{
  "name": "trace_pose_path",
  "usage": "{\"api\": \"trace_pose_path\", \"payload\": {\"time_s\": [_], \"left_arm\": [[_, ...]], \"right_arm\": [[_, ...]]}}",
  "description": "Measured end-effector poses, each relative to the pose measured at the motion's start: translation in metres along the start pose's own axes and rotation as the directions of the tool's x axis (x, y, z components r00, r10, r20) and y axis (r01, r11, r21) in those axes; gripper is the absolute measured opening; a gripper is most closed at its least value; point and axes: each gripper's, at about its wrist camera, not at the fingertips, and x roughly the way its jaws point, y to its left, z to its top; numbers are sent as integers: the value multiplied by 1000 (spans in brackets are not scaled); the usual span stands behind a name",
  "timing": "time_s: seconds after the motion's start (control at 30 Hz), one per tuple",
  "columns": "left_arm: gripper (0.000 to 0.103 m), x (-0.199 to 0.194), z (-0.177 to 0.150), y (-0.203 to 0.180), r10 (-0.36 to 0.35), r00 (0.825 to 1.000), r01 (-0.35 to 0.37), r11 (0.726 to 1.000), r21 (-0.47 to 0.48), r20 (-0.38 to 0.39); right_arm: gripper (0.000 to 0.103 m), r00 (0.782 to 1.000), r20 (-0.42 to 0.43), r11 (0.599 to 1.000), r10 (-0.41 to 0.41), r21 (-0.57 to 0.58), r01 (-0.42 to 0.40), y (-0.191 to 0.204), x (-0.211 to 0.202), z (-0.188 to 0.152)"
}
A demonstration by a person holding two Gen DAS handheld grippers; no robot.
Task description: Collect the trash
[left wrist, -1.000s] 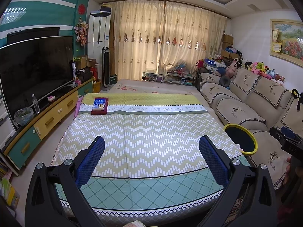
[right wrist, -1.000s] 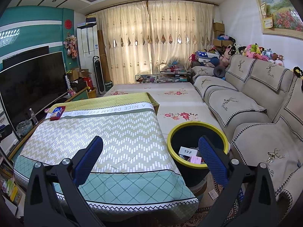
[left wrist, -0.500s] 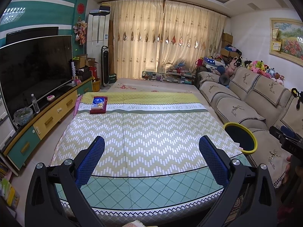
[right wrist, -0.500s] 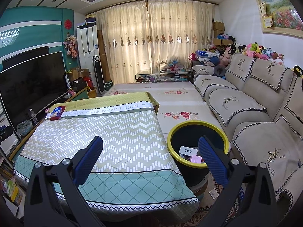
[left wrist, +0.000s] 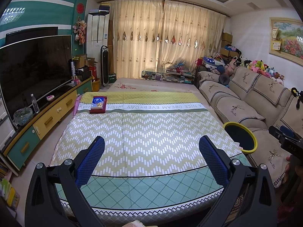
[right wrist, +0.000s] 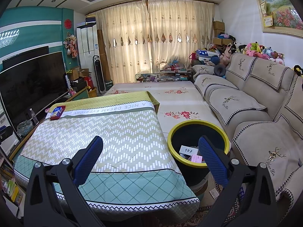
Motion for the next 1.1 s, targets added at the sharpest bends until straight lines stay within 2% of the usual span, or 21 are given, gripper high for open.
{"api": "trace_pose_path", "payload": {"time_s": [1.1], "left_arm": [[98,5,3,1,4,1000,-4,1000,6,-20]], "right_arm": [[96,1000,-9,1000,3,-1,-3,2,3,-4]]}}
